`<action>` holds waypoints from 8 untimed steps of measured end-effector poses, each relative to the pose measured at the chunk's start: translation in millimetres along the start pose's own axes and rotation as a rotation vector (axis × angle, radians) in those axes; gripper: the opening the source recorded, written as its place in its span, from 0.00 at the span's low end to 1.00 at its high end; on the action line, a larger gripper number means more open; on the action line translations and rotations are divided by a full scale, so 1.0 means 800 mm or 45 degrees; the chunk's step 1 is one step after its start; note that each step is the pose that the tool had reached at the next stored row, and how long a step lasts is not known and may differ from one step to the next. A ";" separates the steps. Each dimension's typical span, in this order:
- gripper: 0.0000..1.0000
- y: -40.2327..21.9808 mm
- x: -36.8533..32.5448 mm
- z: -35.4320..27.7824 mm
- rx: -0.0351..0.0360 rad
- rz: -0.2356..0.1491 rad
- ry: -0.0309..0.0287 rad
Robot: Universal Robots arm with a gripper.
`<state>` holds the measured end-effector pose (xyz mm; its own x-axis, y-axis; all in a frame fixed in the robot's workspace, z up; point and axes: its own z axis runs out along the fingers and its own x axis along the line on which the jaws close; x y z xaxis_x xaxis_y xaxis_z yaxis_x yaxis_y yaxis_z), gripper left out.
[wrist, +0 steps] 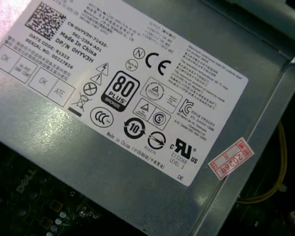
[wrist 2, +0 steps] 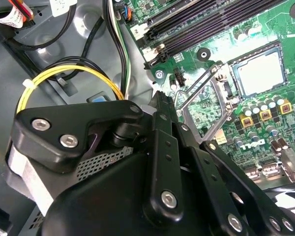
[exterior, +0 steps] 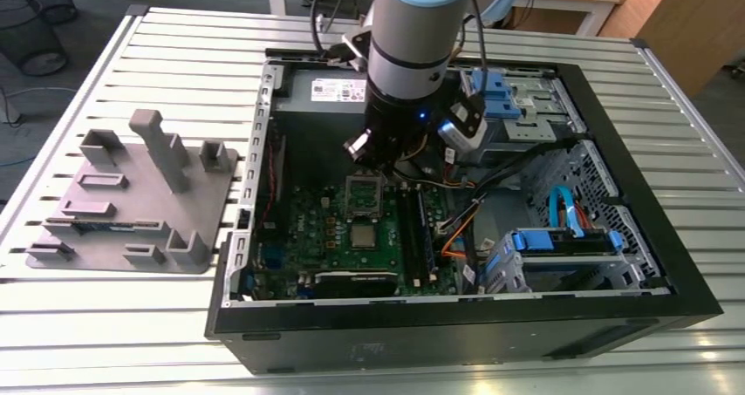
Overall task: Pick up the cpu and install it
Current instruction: 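Close the cpu cover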
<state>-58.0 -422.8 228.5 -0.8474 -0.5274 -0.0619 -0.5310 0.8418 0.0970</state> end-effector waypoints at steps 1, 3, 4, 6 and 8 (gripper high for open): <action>0.11 0.0000 0.0000 -0.0004 -0.0001 -0.001 0.0003; 0.11 0.0001 -0.0001 -0.0012 -0.0002 -0.004 0.0008; 0.11 0.0001 -0.0001 -0.0016 -0.0003 -0.006 0.0009; 0.11 0.0002 -0.0002 -0.0023 -0.0007 -0.009 0.0011; 0.11 0.0002 -0.0002 -0.0027 -0.0010 -0.014 0.0014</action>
<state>-58.0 -422.8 230.7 -0.8417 -0.5364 -0.0618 -0.5400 0.8361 0.0972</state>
